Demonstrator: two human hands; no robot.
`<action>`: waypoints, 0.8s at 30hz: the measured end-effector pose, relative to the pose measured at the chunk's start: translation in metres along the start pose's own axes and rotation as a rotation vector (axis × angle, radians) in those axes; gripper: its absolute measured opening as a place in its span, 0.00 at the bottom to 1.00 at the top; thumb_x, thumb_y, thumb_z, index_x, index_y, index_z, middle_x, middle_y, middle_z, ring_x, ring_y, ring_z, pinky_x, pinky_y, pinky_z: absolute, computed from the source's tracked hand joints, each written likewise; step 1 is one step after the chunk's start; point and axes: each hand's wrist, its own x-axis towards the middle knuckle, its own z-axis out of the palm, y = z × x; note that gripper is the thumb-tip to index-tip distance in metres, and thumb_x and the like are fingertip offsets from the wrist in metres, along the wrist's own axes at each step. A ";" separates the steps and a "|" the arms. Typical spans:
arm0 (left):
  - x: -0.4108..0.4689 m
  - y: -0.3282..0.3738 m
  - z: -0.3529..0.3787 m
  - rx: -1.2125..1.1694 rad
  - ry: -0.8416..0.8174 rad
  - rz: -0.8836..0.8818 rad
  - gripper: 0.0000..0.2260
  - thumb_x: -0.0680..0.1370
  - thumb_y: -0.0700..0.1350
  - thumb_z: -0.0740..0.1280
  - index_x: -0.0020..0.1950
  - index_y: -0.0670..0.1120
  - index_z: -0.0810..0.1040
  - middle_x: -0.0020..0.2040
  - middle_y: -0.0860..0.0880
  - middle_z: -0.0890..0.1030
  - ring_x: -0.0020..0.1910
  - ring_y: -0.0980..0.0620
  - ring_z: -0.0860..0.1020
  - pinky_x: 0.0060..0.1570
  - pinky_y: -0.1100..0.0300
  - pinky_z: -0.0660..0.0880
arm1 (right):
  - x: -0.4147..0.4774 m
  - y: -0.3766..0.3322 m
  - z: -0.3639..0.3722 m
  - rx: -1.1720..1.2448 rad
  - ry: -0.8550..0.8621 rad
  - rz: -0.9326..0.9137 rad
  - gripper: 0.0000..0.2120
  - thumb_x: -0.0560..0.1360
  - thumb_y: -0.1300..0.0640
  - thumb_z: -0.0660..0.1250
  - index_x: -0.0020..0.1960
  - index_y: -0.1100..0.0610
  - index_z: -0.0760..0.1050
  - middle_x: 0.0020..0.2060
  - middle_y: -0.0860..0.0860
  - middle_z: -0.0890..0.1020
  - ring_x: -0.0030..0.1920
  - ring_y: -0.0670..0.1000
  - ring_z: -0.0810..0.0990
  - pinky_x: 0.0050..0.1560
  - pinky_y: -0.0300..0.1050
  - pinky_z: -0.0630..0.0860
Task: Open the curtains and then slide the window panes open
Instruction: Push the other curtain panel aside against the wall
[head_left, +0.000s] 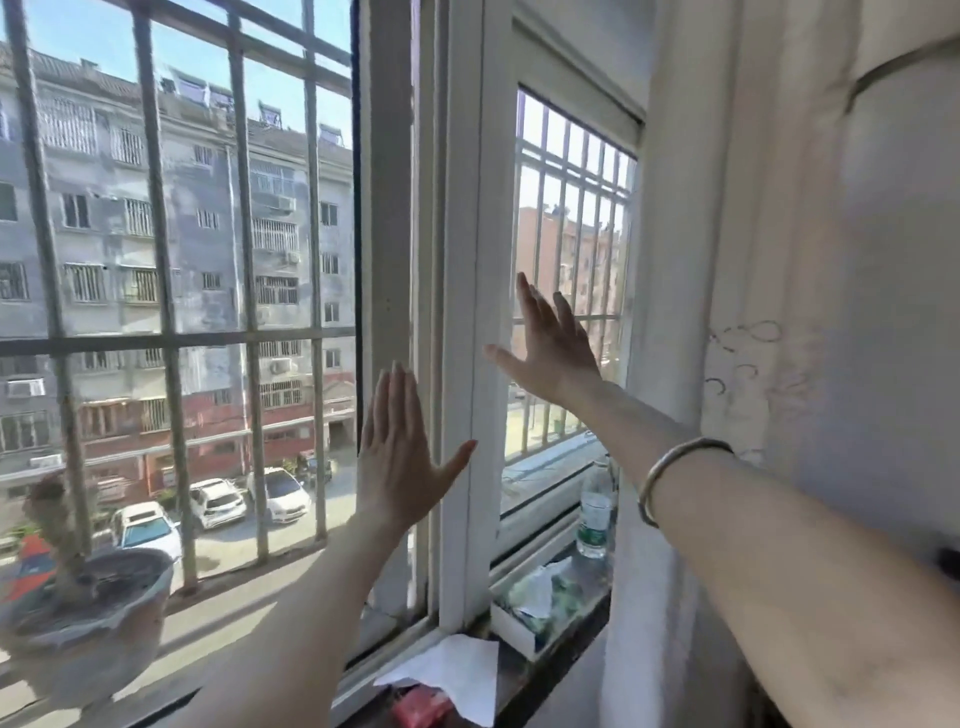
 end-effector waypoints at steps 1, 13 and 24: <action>0.004 0.010 0.009 -0.013 -0.006 0.018 0.48 0.64 0.74 0.35 0.71 0.40 0.35 0.70 0.46 0.34 0.70 0.50 0.34 0.71 0.56 0.37 | -0.001 0.013 -0.004 -0.021 0.013 0.022 0.40 0.75 0.39 0.56 0.73 0.47 0.32 0.76 0.48 0.45 0.75 0.55 0.40 0.73 0.56 0.45; 0.041 0.122 0.115 -0.286 -0.110 0.169 0.42 0.67 0.72 0.39 0.67 0.43 0.28 0.70 0.47 0.30 0.71 0.48 0.32 0.70 0.57 0.35 | -0.015 0.138 -0.027 -0.228 0.067 0.329 0.40 0.74 0.38 0.56 0.74 0.48 0.33 0.76 0.48 0.41 0.75 0.56 0.38 0.73 0.57 0.46; 0.096 0.174 0.191 -0.530 -0.181 0.222 0.49 0.68 0.71 0.54 0.64 0.44 0.23 0.69 0.47 0.28 0.68 0.50 0.27 0.68 0.57 0.32 | 0.055 0.169 -0.014 -0.246 0.300 0.547 0.50 0.69 0.34 0.61 0.72 0.49 0.27 0.73 0.50 0.31 0.74 0.62 0.36 0.71 0.63 0.46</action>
